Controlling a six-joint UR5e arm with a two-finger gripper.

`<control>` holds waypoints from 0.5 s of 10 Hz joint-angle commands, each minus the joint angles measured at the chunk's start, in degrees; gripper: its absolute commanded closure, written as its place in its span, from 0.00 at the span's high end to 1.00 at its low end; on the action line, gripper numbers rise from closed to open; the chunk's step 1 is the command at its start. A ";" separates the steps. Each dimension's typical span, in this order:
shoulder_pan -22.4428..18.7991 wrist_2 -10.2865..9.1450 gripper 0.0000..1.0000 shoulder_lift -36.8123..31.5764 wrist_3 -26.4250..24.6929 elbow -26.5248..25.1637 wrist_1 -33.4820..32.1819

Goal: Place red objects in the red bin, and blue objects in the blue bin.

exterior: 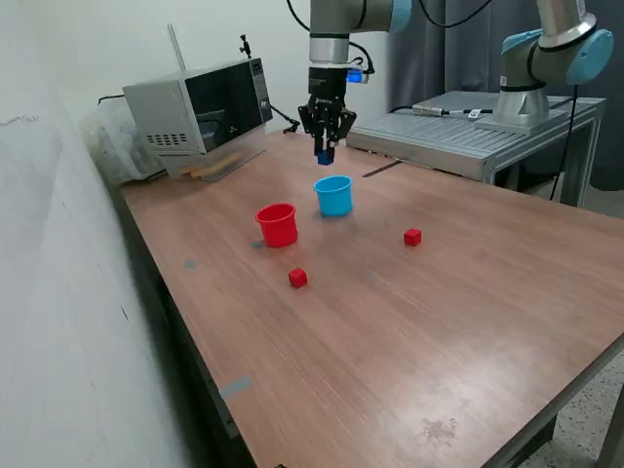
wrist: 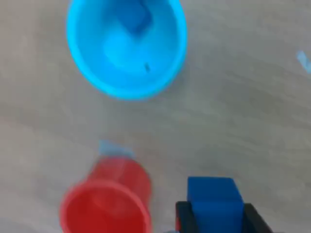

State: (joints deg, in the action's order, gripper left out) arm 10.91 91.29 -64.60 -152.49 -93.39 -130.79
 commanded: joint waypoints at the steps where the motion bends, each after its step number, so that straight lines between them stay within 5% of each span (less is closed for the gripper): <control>1: 3.76 0.03 0.00 -2.46 -0.88 -4.96 0.89; 5: 4.63 -0.06 0.00 -2.81 -0.97 -7.86 0.71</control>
State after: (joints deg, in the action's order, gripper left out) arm 14.50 91.29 -66.93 -153.37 -99.37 -130.05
